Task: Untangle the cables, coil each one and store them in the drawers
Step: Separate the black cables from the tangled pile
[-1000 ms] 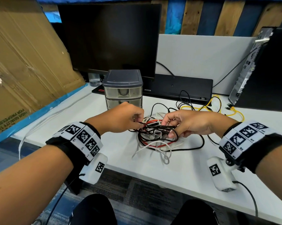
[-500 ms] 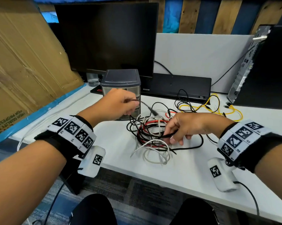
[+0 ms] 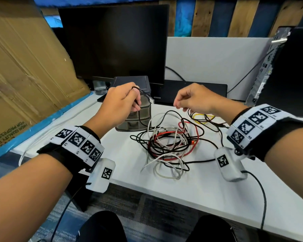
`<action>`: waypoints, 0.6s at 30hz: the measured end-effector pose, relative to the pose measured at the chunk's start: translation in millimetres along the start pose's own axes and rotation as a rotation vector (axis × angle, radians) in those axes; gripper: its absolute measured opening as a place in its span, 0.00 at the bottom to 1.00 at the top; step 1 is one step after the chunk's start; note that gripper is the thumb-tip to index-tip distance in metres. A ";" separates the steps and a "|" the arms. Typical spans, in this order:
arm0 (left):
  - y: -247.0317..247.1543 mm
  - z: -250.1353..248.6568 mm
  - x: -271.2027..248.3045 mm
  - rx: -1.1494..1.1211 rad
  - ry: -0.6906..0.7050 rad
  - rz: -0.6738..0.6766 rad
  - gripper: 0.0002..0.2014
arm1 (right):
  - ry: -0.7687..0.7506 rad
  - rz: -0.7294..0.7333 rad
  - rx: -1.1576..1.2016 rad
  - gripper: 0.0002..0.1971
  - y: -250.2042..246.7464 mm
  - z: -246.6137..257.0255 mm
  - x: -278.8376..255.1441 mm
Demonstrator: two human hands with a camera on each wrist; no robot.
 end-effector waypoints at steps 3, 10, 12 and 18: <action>-0.8 -4.2 -1.7 -0.023 0.001 -0.021 0.15 | -0.044 -0.023 -0.092 0.07 10.0 7.3 9.1; -8.9 -8.6 -0.5 -0.061 0.019 -0.057 0.15 | -0.131 0.166 -0.528 0.08 56.9 2.8 24.8; -10.1 -3.8 1.5 -0.044 -0.017 -0.031 0.16 | -0.129 0.148 -0.431 0.07 51.3 6.3 25.1; 29.4 24.3 -14.8 0.334 -0.095 0.759 0.23 | 0.017 0.009 0.175 0.13 13.3 1.1 28.2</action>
Point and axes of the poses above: each hand's wrist, its own x-axis towards the middle knuckle, its own y-axis out of the palm, z = x × y, the point moved 7 cm from there along x, towards the middle knuckle, and after that the axes turned 8 degrees about y, right-handed, at the moved point
